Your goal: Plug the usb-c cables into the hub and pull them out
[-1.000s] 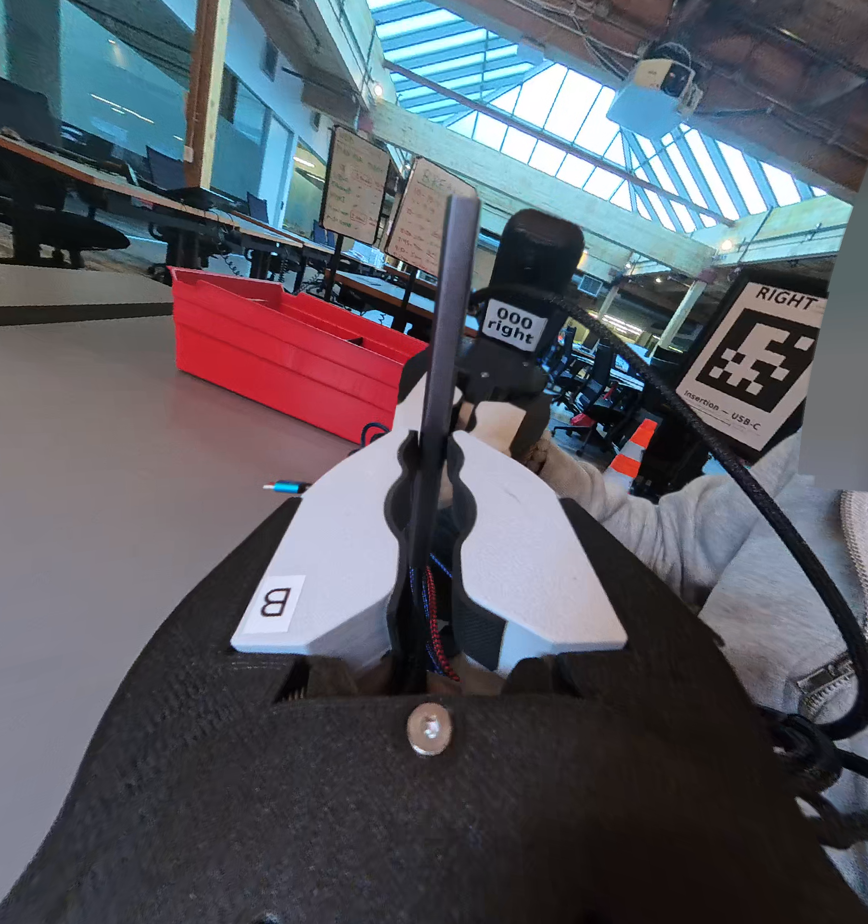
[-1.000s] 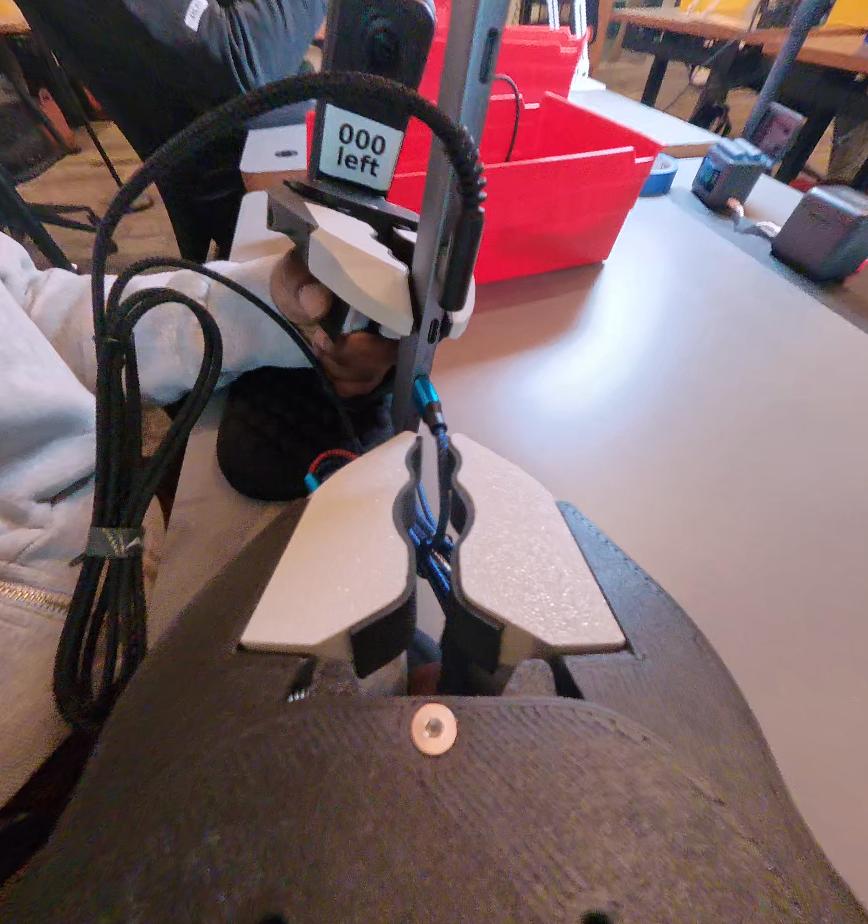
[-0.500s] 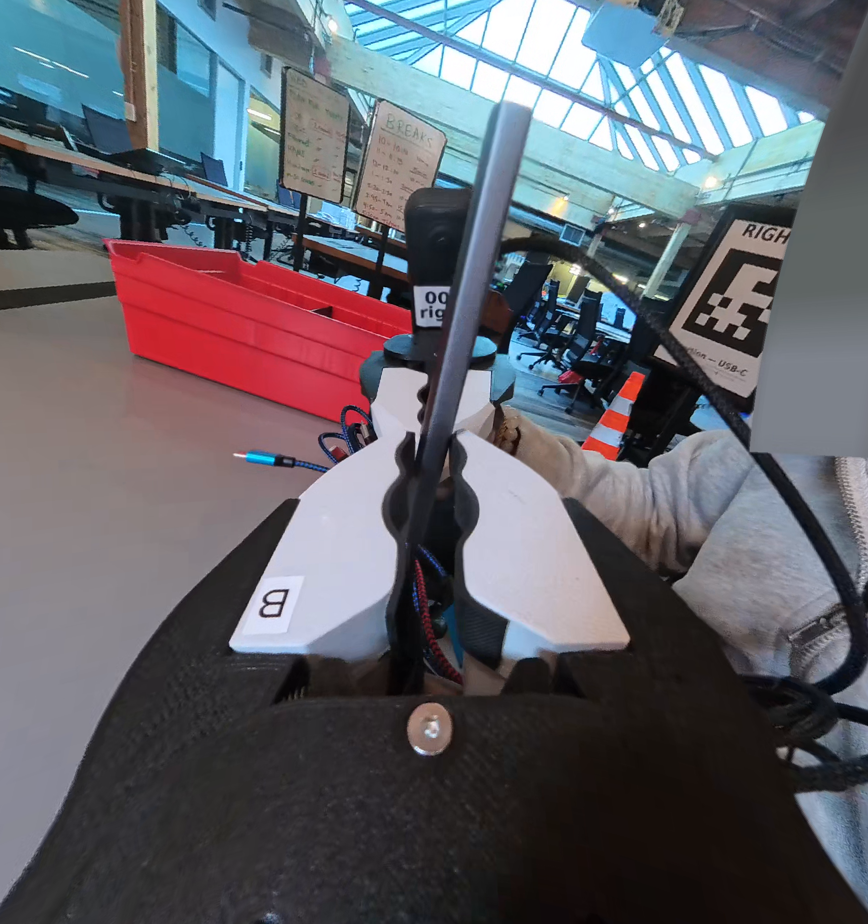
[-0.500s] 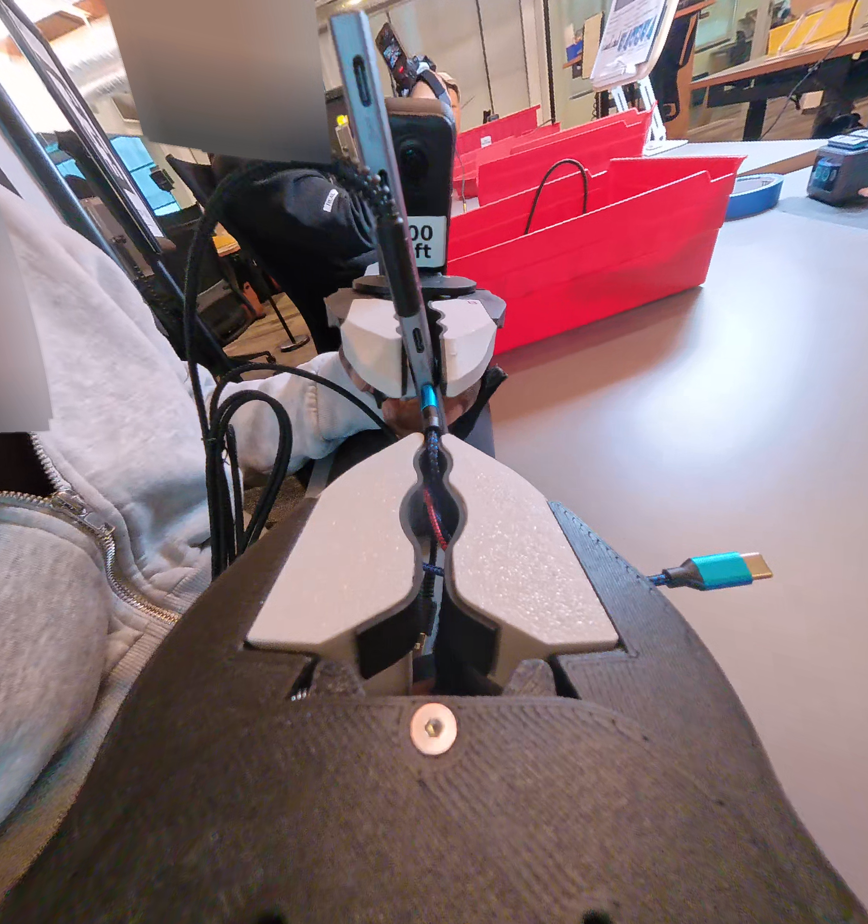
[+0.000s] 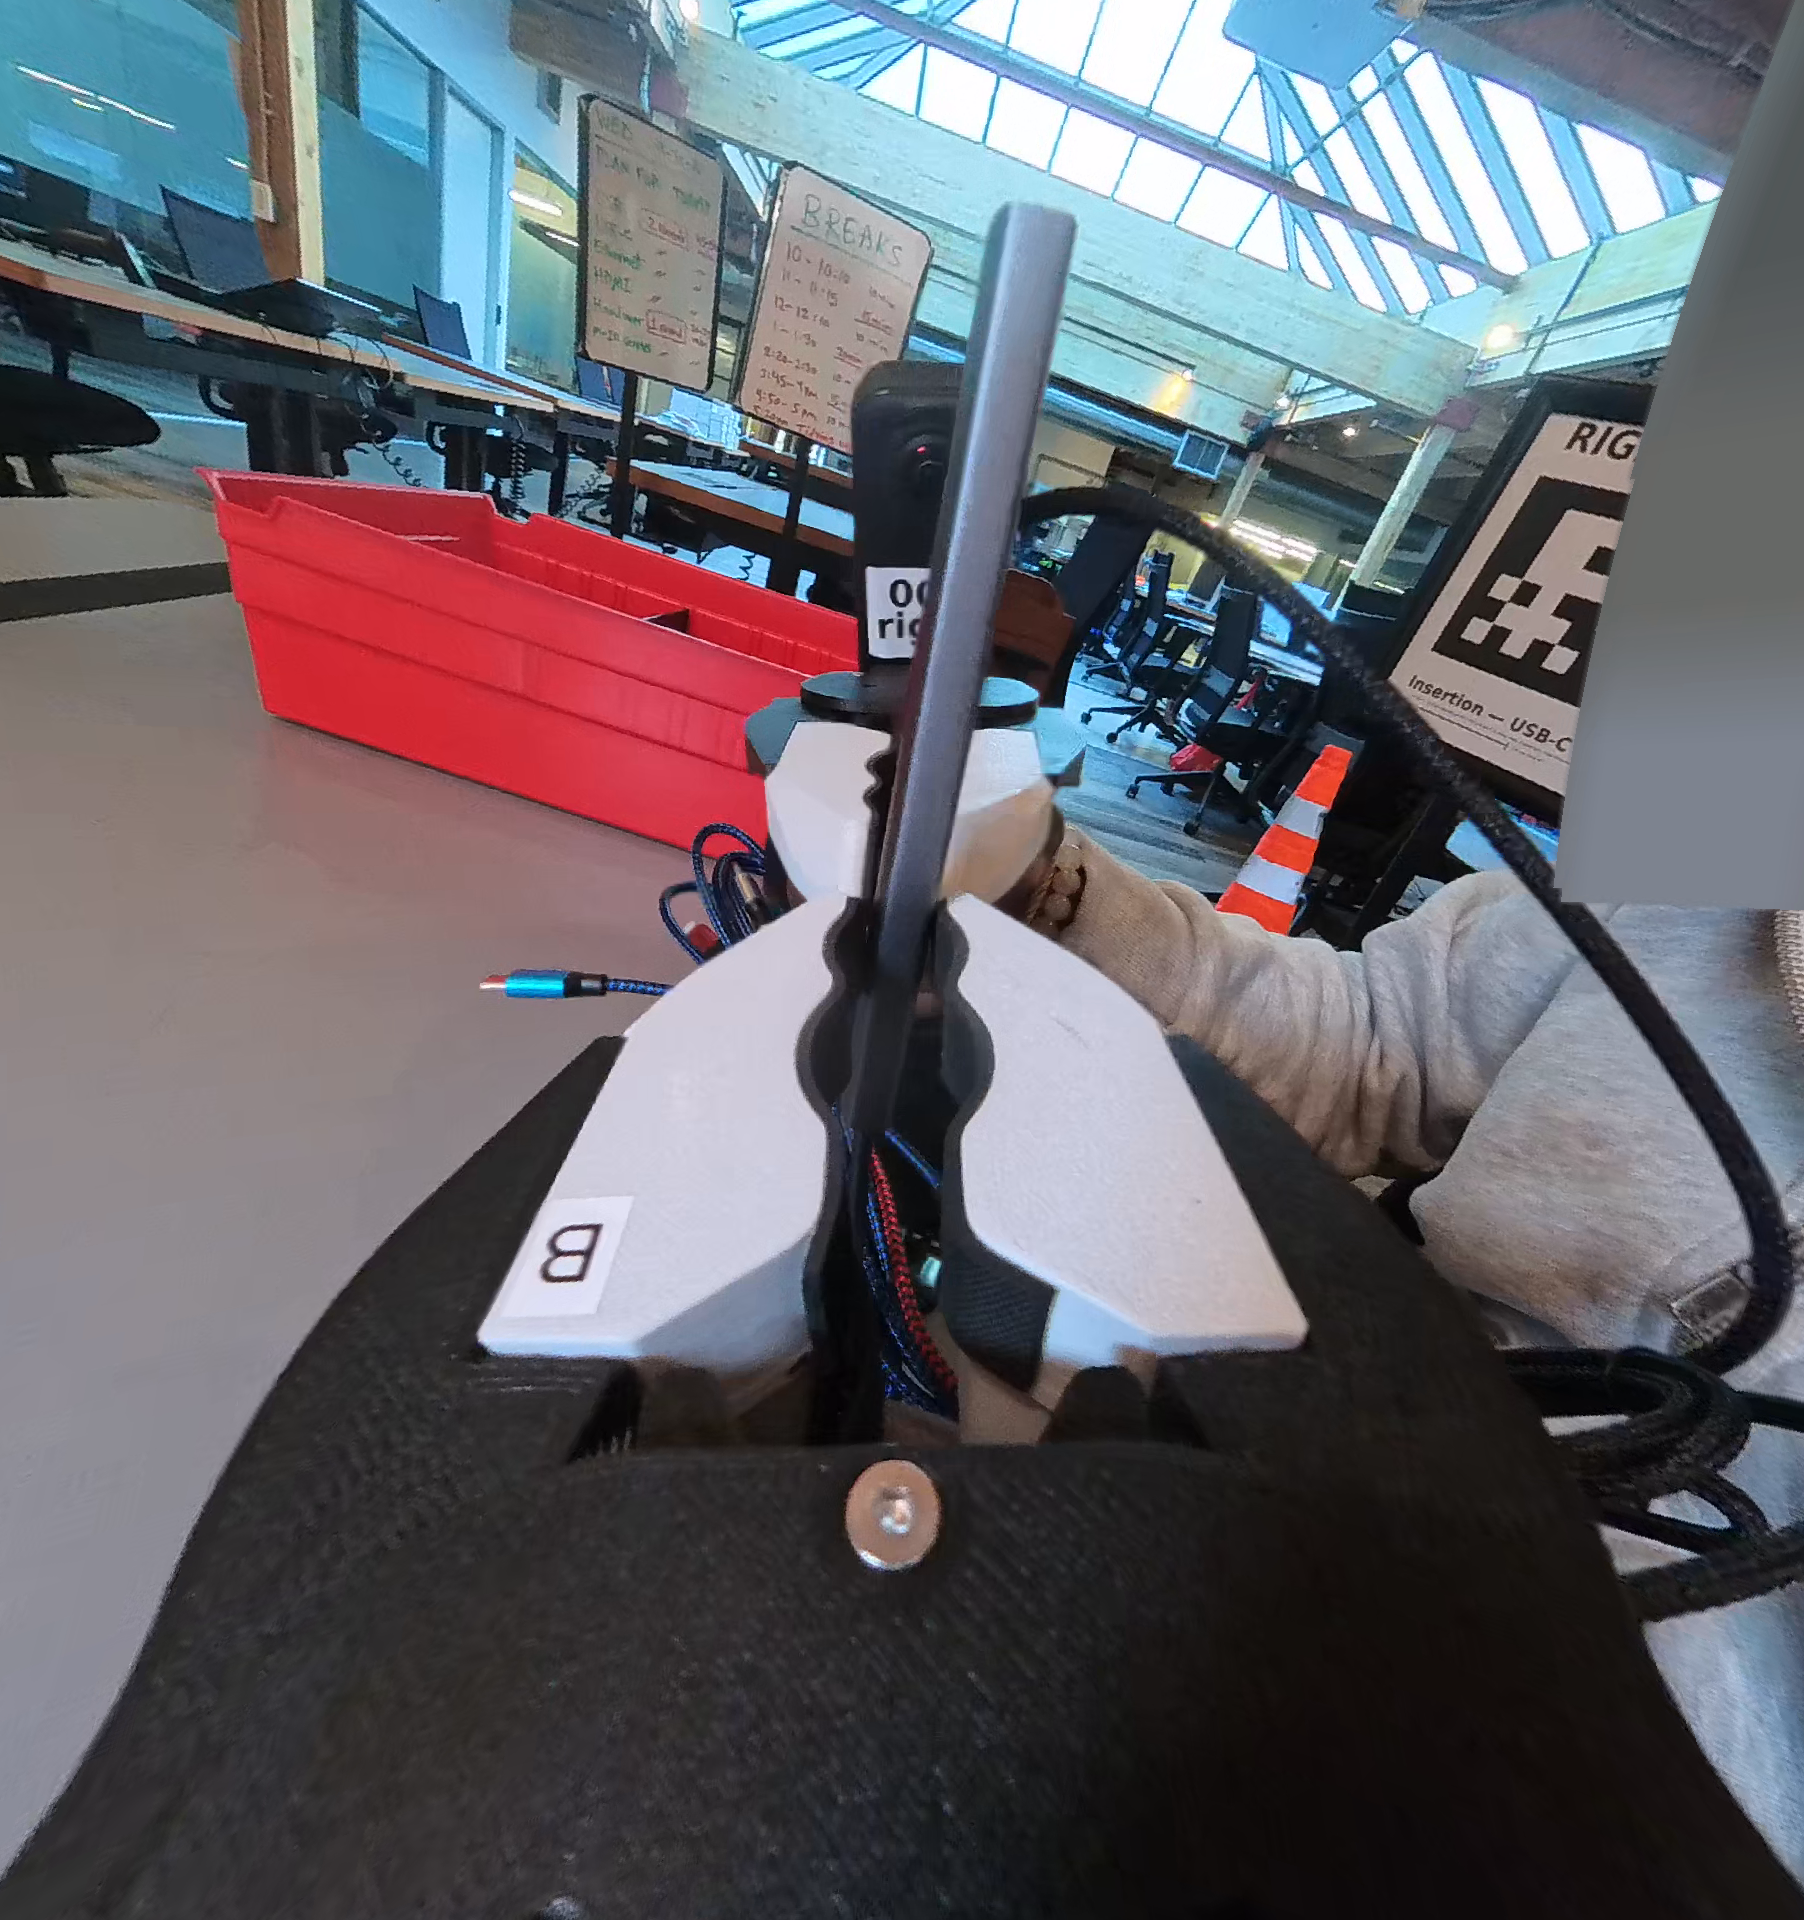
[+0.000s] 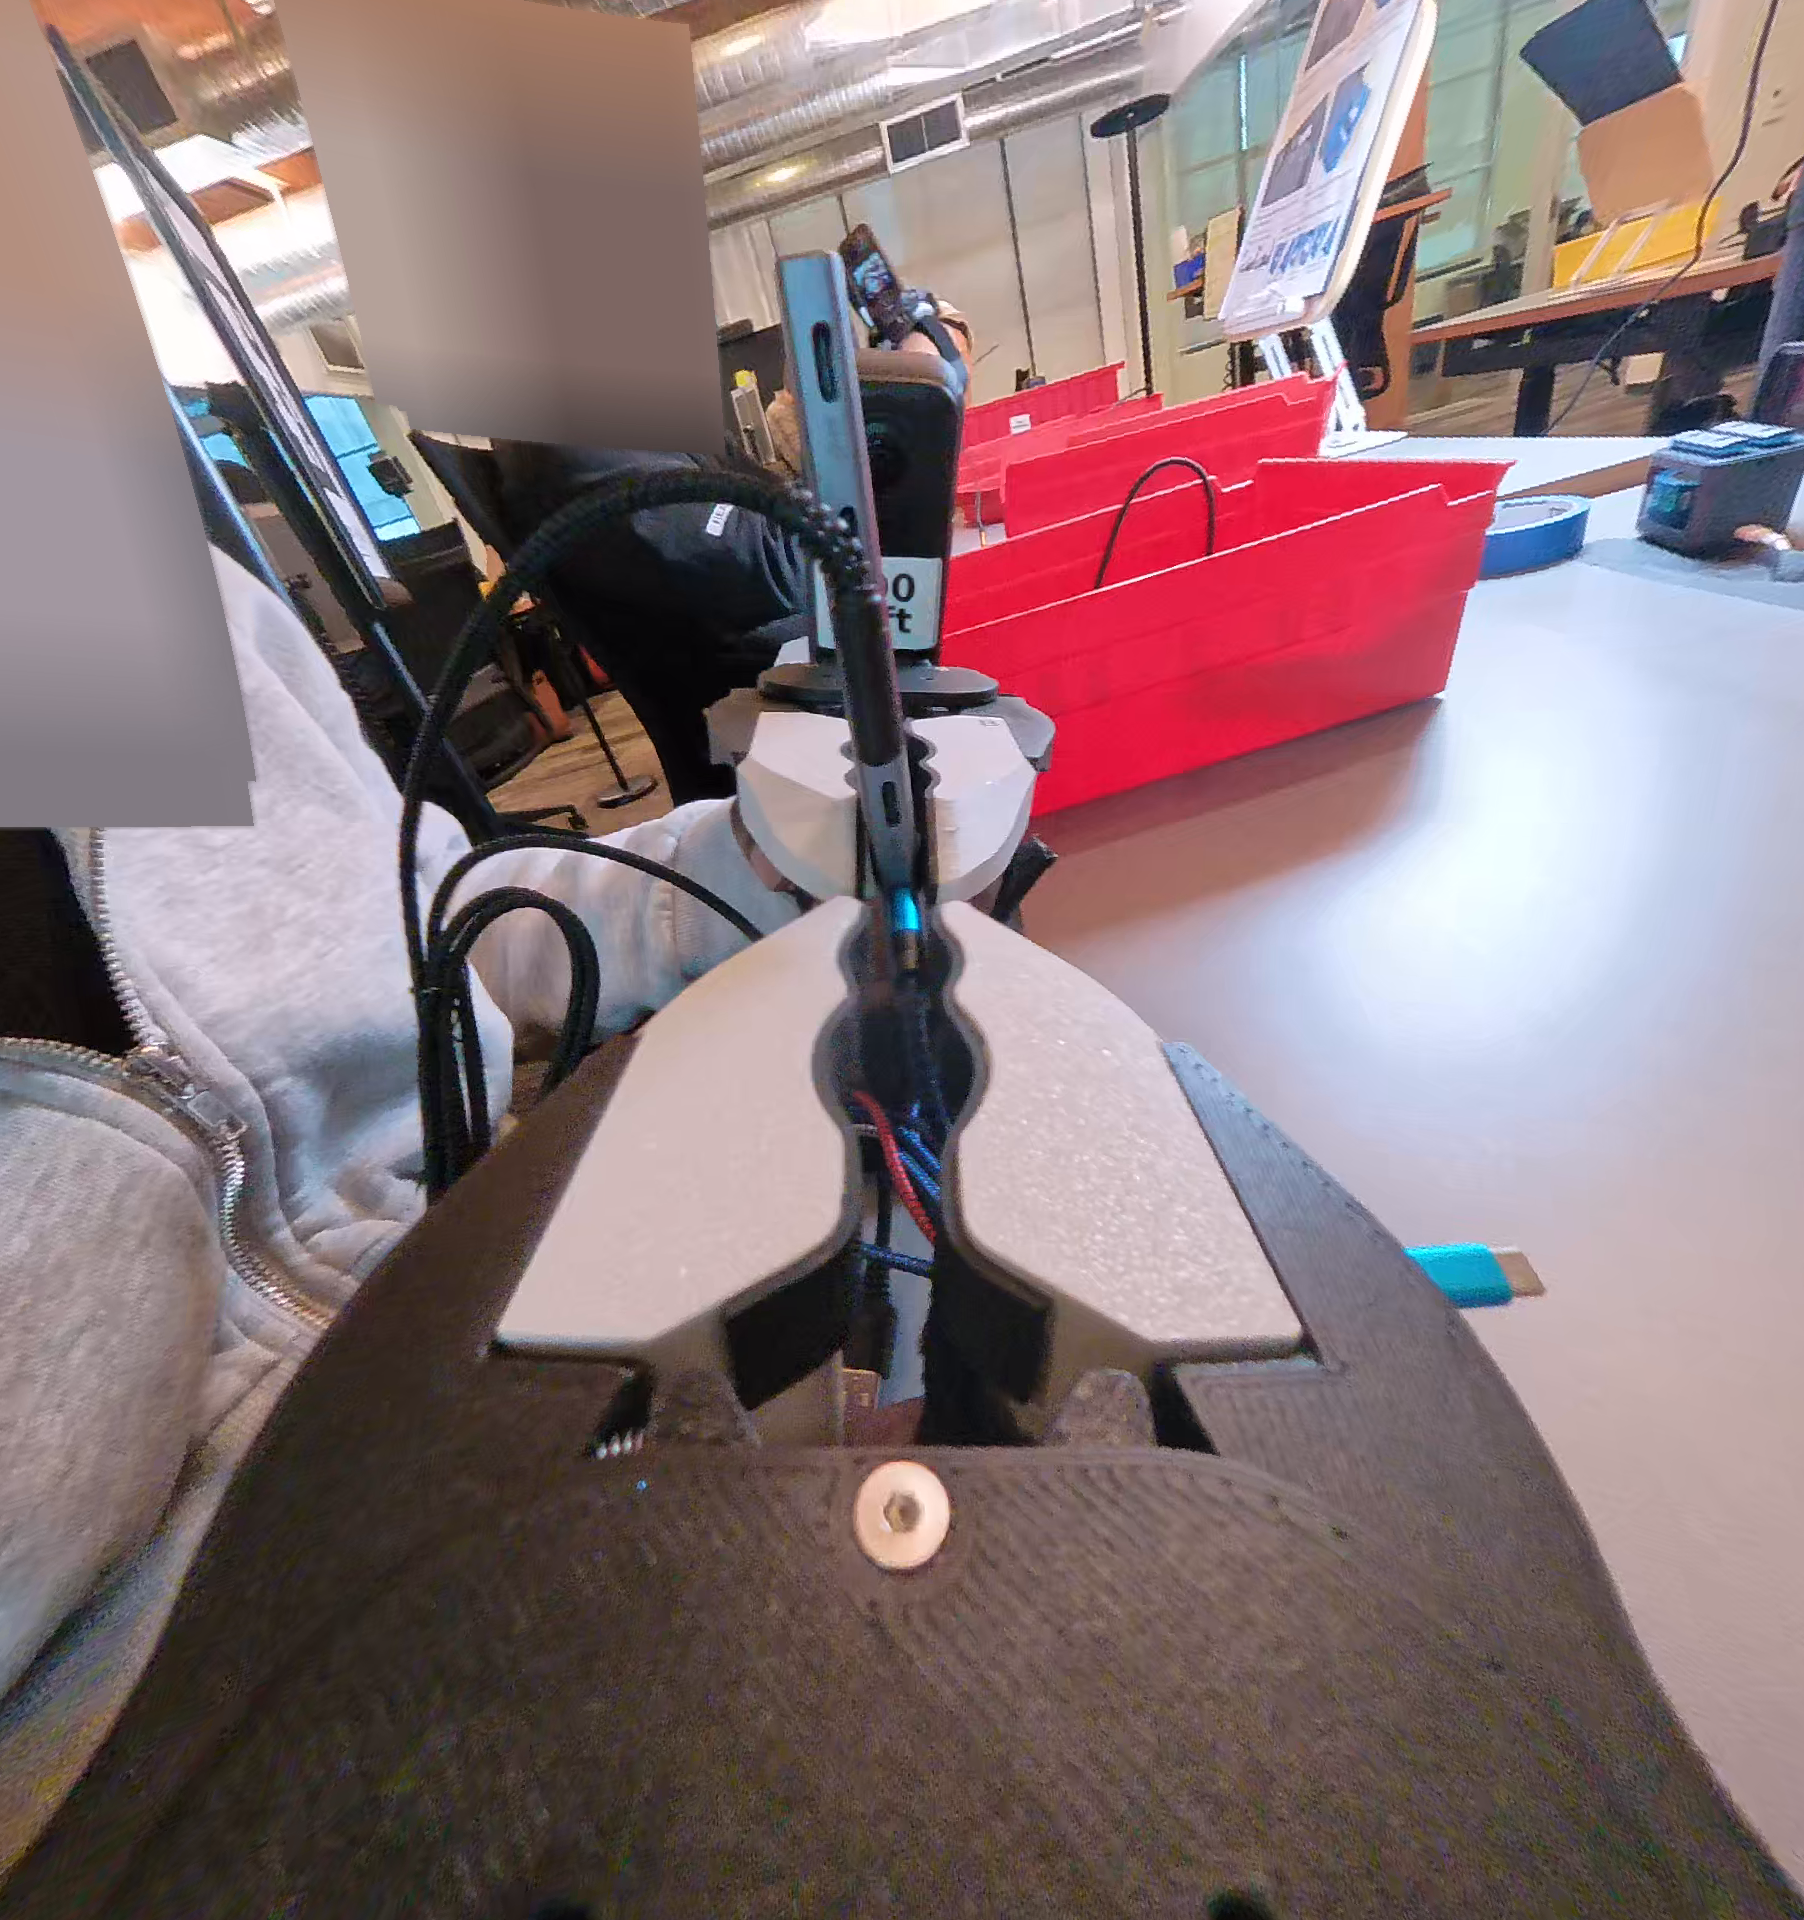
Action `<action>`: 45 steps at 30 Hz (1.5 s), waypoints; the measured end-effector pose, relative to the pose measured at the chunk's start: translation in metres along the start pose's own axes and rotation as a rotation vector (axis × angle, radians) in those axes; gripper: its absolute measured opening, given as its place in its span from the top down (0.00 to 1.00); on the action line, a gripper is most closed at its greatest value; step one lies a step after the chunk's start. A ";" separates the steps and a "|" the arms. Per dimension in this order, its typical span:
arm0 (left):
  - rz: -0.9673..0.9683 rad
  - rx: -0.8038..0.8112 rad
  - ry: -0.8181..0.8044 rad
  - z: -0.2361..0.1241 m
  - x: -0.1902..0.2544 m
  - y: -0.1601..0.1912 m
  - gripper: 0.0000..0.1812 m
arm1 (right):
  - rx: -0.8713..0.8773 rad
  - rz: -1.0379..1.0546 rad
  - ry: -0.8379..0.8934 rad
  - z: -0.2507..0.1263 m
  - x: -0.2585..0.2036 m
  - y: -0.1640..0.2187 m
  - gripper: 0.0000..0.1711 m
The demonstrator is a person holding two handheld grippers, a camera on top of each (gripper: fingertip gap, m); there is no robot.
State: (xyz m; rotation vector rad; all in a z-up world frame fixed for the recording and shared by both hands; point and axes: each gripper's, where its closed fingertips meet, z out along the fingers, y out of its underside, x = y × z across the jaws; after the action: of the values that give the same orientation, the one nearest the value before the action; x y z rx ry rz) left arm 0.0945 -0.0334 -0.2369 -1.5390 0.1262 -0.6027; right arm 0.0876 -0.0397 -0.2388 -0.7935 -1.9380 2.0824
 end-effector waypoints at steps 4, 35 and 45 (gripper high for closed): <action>0.003 -0.012 -0.004 0.001 0.000 0.003 0.93 | -0.027 -0.060 0.025 -0.001 0.000 0.002 0.97; 0.059 -0.165 0.035 0.009 0.010 0.025 0.94 | -0.045 -0.052 -0.058 0.000 -0.011 0.009 0.97; 0.016 0.108 -0.112 -0.057 -0.008 -0.012 0.94 | 0.190 -0.101 0.060 -0.067 0.010 -0.034 0.97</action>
State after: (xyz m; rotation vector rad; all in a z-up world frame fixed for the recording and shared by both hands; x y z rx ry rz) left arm 0.0586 -0.0802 -0.2316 -1.4620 0.0198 -0.5014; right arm 0.1047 0.0273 -0.2087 -0.6953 -1.6819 2.1179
